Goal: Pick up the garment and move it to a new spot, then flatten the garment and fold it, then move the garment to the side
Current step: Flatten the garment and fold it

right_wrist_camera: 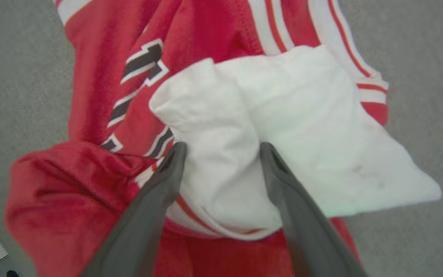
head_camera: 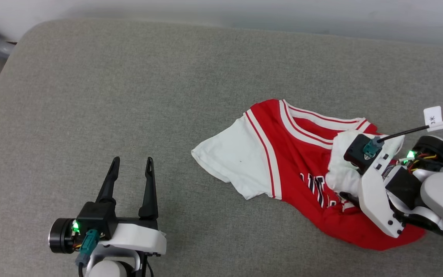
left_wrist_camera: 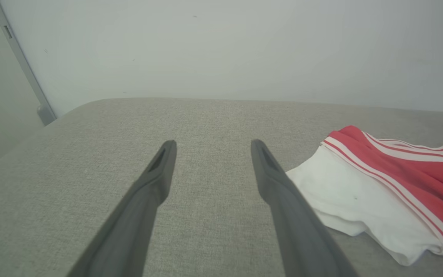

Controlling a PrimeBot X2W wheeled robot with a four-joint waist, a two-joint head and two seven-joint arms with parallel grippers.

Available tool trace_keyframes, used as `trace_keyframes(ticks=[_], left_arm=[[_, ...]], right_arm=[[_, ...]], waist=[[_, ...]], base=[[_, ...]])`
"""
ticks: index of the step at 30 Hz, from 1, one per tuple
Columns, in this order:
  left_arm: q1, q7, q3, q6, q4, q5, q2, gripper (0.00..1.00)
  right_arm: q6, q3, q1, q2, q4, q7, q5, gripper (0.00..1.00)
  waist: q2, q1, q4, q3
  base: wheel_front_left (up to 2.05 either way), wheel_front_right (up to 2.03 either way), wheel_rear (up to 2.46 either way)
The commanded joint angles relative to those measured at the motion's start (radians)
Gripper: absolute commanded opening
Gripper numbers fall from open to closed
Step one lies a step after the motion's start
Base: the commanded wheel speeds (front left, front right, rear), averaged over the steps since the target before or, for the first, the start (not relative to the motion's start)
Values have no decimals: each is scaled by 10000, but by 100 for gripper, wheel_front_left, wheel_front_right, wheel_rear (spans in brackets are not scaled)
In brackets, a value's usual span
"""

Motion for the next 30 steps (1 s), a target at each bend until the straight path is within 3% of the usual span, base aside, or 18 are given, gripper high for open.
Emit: trace_keyframes(ticks=[1, 9, 10, 11, 13, 22, 27, 30], left_arm=[[-194, -26, -67, 70, 22, -45, -16, 100], [-214, -26, -124, 186, 141, -154, -15, 100], [-148, -26, -84, 191, 168, -157, -15, 100], [-93, -26, -62, 193, 188, -180, -17, 100], [-39, -26, -41, 200, 207, -191, -17, 100], [298, -27, 74, 147, 214, -101, -16, 100], [592, -27, 275, 94, 172, -10, -16, 100], [696, -27, 345, 76, 150, 7, -18, 100]], right_arm=[[-14, 393, -156, 154, 393, -10, 56, 100], [-8, 1718, 34, 713, 1564, -648, 227, 100], [-8, 1729, -77, 759, 1556, -899, 160, 40], [-8, 1726, -202, 781, 1560, -1165, 83, 0], [-9, 1713, -350, 789, 1570, -1443, 14, 0], [-12, 1039, -801, 1100, 1660, -4507, 74, 0], [-12, -402, 222, 1486, 2102, -6618, 430, 0], [-12, -1044, 771, 1658, 2355, -7273, 668, 0]], waist=[[0, -1, 263, 332], [0, -1, 393, 312], [0, -1, 351, 239], [0, -1, 304, 162], [0, -1, 251, 71], [0, -1, -245, -592], [0, -1, -538, -902], [0, -1, -621, -968]], base=[[0, 0, 0], [0, 0, 0], [0, 0, 0], [0, 0, 0], [0, 0, 0], [0, 0, 0], [0, 0, 0], [0, 0, 0]])
